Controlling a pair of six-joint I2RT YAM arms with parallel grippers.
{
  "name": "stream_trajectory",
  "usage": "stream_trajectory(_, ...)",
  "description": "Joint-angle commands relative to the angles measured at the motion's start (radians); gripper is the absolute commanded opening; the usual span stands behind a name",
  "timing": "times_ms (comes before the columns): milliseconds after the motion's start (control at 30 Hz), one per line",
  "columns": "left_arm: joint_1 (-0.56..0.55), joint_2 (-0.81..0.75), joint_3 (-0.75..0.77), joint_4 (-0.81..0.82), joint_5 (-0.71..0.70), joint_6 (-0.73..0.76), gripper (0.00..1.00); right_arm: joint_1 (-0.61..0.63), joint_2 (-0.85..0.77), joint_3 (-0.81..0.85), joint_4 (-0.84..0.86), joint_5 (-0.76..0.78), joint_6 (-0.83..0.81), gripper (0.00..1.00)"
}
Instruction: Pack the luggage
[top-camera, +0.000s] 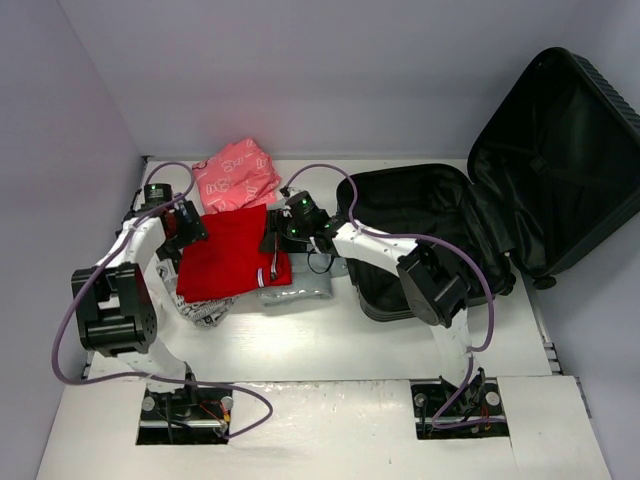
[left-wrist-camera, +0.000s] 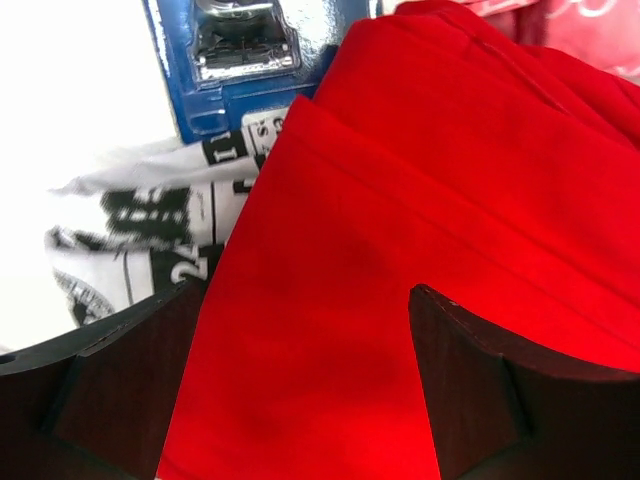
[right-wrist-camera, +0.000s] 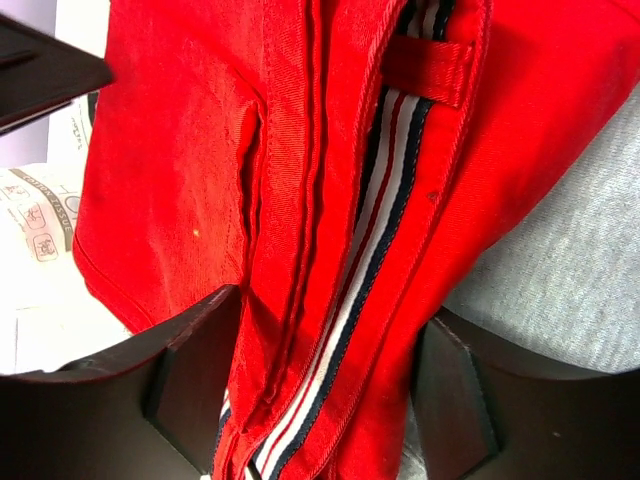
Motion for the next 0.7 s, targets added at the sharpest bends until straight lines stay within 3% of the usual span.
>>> stream_trajectory(0,0.004,0.034,0.066,0.058,0.009,0.02,0.8,0.014,-0.007,0.056,0.071,-0.002,-0.001,0.56)
stream_trajectory(300,0.005,0.095,0.048,0.077,0.058,0.004,0.77,0.012,-0.013,0.039,0.069,0.001,-0.026,0.45)
stream_trajectory(400,0.005,0.107,0.042,0.084,0.098,0.001,0.6,0.012,-0.009,0.04,0.074,-0.012,-0.032,0.38)
stream_trajectory(433,0.005,0.106,0.043,0.078,0.141,0.0,0.32,0.012,-0.007,0.045,0.075,-0.018,-0.04,0.3)
stream_trajectory(467,0.005,0.106,0.044,0.078,0.141,0.0,0.32,0.012,-0.007,0.047,0.074,-0.019,-0.044,0.26)
stream_trajectory(500,0.005,0.097,0.05,0.074,0.152,-0.005,0.18,0.012,-0.009,0.048,0.074,-0.019,-0.047,0.22)
stream_trajectory(600,0.005,0.055,0.056,0.052,0.184,-0.028,0.02,0.012,-0.029,0.054,0.074,-0.009,-0.069,0.06)
stream_trajectory(667,0.005,0.032,0.065,0.038,0.189,-0.034,0.0,0.012,-0.039,0.059,0.072,-0.001,-0.081,0.02)
